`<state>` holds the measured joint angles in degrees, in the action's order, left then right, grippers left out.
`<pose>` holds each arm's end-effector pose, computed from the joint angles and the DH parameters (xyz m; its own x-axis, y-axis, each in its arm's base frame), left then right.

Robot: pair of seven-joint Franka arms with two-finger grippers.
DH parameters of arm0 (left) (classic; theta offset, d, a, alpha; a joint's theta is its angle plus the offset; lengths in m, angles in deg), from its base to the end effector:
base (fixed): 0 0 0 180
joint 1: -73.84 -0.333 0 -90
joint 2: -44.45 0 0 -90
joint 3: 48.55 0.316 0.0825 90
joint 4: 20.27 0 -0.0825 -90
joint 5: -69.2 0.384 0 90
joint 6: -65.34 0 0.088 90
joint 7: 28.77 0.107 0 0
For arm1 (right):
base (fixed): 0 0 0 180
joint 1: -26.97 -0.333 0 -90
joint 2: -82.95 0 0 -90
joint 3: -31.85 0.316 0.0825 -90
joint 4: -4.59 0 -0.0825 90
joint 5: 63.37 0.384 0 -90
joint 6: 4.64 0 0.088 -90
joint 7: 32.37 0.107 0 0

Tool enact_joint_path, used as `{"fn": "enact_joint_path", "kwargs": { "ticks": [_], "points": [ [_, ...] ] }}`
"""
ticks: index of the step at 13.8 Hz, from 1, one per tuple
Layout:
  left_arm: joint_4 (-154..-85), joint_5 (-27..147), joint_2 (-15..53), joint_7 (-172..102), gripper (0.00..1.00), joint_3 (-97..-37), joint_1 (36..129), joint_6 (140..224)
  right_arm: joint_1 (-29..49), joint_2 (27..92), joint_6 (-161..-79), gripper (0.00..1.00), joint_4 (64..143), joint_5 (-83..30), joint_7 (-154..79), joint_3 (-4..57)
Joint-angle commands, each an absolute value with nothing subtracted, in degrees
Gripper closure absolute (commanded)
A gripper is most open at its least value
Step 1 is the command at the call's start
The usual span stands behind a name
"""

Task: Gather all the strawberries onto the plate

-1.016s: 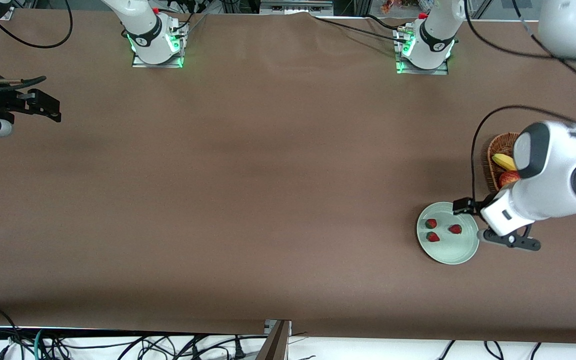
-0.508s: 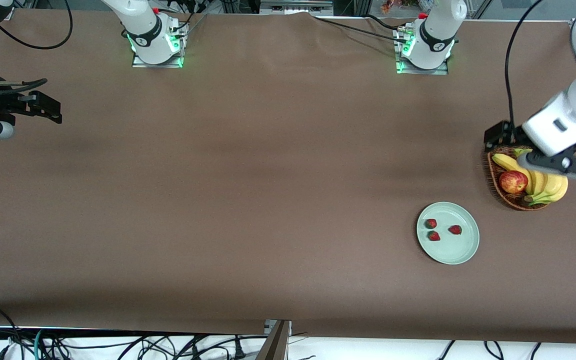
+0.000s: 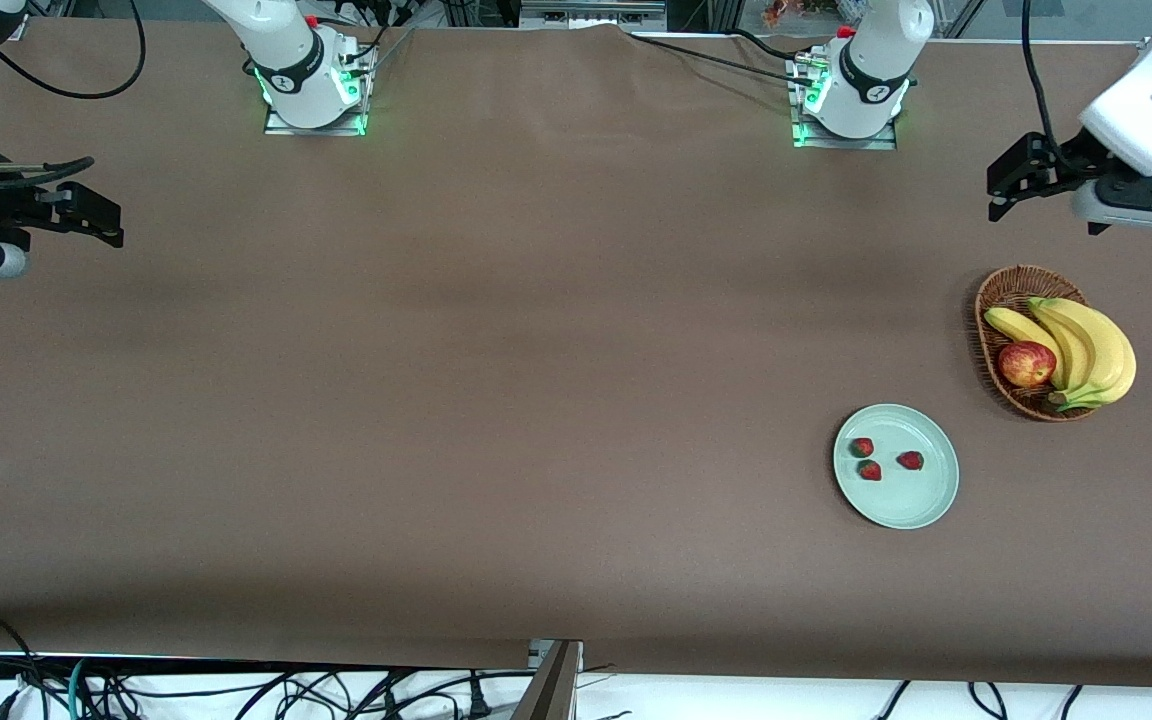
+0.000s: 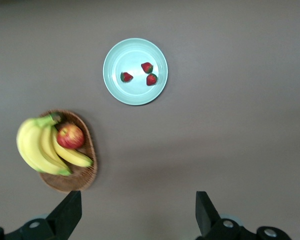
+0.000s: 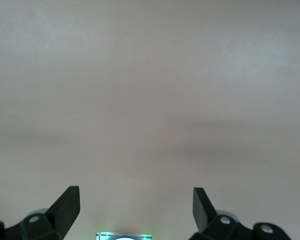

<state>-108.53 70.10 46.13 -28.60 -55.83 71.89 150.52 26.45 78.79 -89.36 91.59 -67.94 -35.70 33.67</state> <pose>0.5348 -0.0492 0.6473 0.9952 -0.0944 -0.0247 -0.0948 -0.9953 -0.0193 0.5662 0.0133 0.6011 0.9890 0.0912 -0.1162 0.0999 -0.9925 0.0707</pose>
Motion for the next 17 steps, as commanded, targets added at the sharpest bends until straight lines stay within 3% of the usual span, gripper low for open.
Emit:
{"fn": "enact_joint_path", "kwargs": {
  "ticks": [1,17],
  "points": [
    [-110.5,67.4,47.8,-32.3,0.0,-53.6,72.3,149.4,26.7,78.1,-88.7,0.0,90.0,-68.2,-36.6,33.8],
    [-109.0,67.2,49.1,-38.0,0.0,-55.7,72.2,146.7,26.8,78.1,-88.8,0.0,89.9,-67.5,-36.8,33.6]
  ]
}}
